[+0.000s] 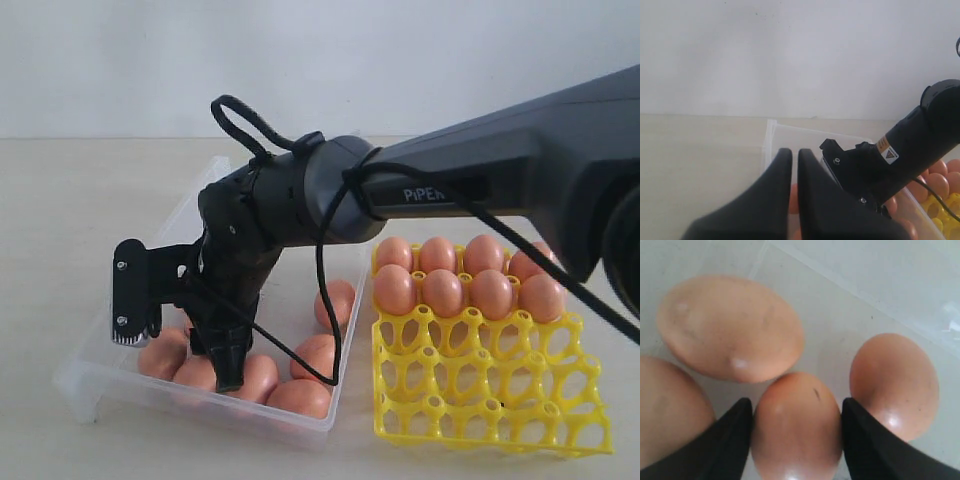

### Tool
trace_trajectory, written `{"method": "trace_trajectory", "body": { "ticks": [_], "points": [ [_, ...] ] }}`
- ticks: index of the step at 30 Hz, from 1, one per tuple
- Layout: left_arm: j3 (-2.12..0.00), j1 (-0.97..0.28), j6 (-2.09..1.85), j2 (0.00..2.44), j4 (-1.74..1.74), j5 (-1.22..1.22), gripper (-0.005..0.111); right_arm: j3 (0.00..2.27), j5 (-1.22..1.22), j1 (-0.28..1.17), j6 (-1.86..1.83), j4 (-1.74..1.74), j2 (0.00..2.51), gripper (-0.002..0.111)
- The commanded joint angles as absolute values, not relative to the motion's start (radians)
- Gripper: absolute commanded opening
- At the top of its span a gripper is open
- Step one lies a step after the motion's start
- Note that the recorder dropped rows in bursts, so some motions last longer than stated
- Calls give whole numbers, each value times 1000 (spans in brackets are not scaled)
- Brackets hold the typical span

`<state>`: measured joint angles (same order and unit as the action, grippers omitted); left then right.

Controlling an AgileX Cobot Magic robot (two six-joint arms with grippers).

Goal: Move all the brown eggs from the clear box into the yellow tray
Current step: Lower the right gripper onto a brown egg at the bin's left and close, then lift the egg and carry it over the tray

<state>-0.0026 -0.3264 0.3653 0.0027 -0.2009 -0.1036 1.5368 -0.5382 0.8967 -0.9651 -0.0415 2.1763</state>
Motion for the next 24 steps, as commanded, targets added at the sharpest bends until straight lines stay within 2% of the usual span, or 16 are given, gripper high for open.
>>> {"method": "trace_trajectory", "body": {
  "ticks": [1,3,4,6,7,12,15,18,24],
  "points": [
    [0,-334,373,0,-199,-99,4,1541,-521,898,-957,-39,2188,46],
    [0,-334,373,0,-199,-99,4,1541,-518,898,-950,-39,2190,45],
    [0,-334,373,0,-199,-102,4,1541,-514,898,-942,-39,2190,40],
    [0,-334,373,0,-199,-102,4,1541,-489,898,-925,-35,2186,5],
    [0,-334,373,0,-199,-102,4,1541,-458,898,-875,-29,2184,0],
    [0,-334,373,0,-199,-102,4,1535,-336,826,-543,-14,2107,0],
    [0,-334,373,0,-199,-102,4,1499,-292,788,-476,-69,2052,0],
    [0,-334,373,0,-199,-102,4,1342,-118,766,-480,-241,1920,0],
    [0,-334,373,0,-199,-100,4,1023,316,766,-348,-264,1686,0]
  ]
}}
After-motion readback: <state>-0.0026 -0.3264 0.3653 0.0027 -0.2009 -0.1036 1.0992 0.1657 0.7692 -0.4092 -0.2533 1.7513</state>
